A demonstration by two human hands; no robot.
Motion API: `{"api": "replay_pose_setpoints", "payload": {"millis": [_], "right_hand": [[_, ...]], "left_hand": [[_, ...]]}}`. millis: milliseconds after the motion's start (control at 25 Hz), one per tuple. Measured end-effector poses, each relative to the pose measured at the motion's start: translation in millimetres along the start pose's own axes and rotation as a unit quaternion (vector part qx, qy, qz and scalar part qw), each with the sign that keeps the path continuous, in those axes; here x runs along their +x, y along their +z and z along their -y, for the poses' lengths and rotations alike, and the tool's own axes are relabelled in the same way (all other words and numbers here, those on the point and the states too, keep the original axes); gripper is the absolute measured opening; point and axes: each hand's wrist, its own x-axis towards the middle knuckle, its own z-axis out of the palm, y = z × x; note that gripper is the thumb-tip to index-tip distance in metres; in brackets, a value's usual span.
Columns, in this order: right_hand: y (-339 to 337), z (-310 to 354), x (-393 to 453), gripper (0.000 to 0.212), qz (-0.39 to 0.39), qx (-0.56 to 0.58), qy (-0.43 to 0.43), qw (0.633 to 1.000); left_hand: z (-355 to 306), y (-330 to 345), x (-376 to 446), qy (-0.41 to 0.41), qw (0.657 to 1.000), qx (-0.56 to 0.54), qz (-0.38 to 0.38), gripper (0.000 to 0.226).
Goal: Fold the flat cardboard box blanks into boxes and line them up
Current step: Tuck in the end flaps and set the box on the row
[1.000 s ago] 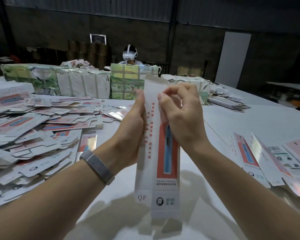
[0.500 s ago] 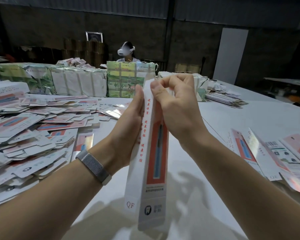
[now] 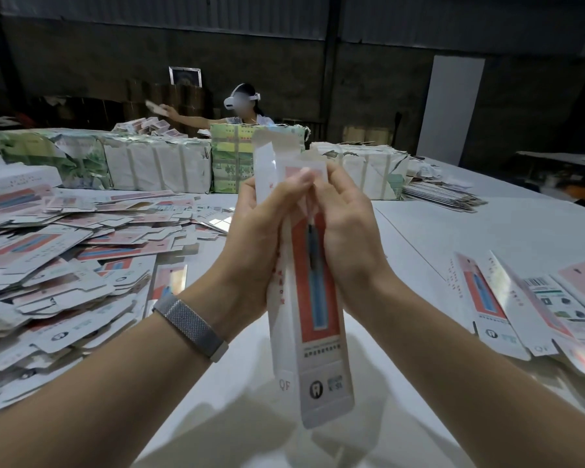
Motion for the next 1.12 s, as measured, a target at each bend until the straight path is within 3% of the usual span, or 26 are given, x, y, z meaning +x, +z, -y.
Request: {"api": "replay_pose_setpoints", "payload": {"millis": [120,240,320,440,760,1120], "right_hand": [[2.0,0.6,-1.7,0.026,0.002,0.036,0.025,0.999],[-1.5,2.8,-0.8,0.036,0.013,0.056,0.044,0.997],[-3.1,5.6,-0.6,0.034,0.022,0.085,0.054,0.995],[-4.3,6.6,-0.3,0.027,0.01,0.098,0.049,0.994],[-3.1,2.7,-0.7,0.019,-0.007,0.064,0.014,0.998],[-11.6,0.8,8.4,0.009,-0.071,-0.003,-0.001,0.997]], "left_hand": [[2.7,-0.5,-0.5,0.096,0.991,0.05,-0.08,0.037],[1.3,1.8,-2.6,0.185,0.972,0.119,-0.081,0.031],[0.6,2.1,-3.0,0.203,0.969,0.124,-0.07,0.025],[1.8,2.1,-2.1,0.183,0.974,0.119,-0.059,0.012],[4.3,8.5,-1.7,0.187,0.972,0.138,-0.031,0.013],[4.9,7.4,-3.2,0.073,0.983,0.17,-0.015,0.015]]}}
